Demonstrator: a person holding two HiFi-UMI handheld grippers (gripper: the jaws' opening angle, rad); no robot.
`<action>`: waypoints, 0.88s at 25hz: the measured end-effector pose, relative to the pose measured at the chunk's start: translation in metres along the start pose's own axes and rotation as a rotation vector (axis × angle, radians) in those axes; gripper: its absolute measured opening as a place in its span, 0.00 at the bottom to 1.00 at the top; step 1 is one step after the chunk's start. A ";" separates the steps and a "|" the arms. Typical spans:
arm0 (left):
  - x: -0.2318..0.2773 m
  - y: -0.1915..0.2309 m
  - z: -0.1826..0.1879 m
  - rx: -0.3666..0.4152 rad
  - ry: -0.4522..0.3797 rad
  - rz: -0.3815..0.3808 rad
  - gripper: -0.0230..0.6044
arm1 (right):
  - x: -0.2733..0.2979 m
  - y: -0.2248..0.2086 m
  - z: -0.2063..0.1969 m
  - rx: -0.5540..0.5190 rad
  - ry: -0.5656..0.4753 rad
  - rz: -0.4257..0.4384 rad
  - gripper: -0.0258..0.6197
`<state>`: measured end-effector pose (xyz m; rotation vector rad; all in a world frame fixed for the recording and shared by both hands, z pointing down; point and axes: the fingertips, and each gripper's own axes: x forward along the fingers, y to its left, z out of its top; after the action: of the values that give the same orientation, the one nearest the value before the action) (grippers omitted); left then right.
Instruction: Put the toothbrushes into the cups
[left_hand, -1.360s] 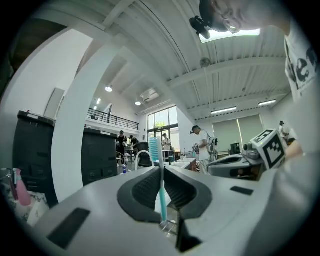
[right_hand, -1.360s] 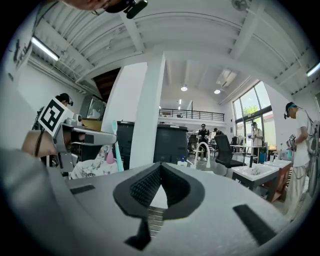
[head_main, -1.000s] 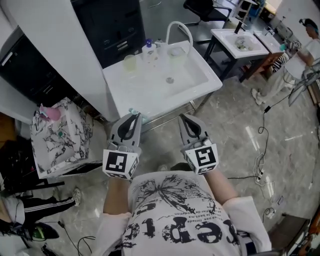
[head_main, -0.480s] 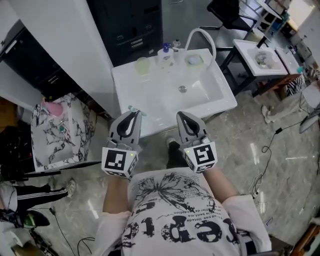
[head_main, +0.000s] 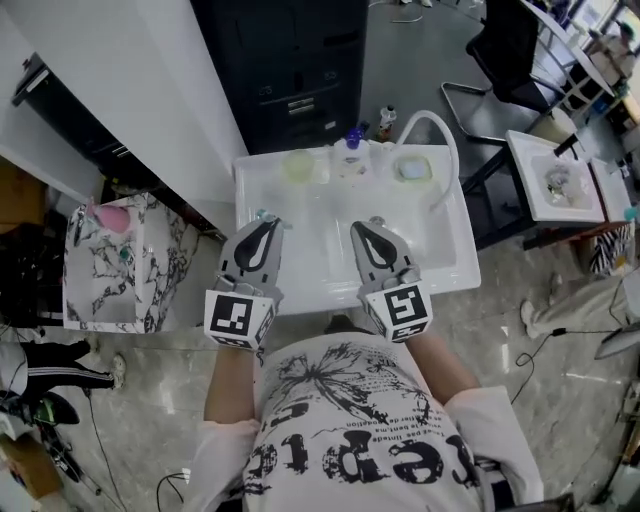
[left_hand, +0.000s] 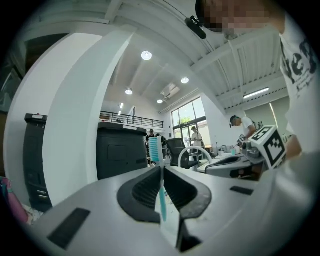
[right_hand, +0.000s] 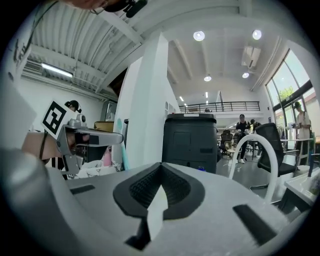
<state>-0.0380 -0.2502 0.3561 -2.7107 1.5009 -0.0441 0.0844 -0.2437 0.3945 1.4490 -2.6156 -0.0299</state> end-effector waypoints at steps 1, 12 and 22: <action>0.012 0.002 -0.004 0.000 0.003 0.013 0.08 | 0.009 -0.010 -0.003 -0.001 0.001 0.015 0.03; 0.097 0.033 -0.039 -0.003 0.013 0.120 0.08 | 0.090 -0.064 -0.038 0.028 0.044 0.134 0.03; 0.150 0.066 -0.066 -0.037 -0.008 0.114 0.08 | 0.129 -0.082 -0.056 0.053 0.073 0.125 0.03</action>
<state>-0.0178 -0.4141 0.4196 -2.6441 1.6671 -0.0025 0.0945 -0.3930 0.4584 1.2736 -2.6602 0.1053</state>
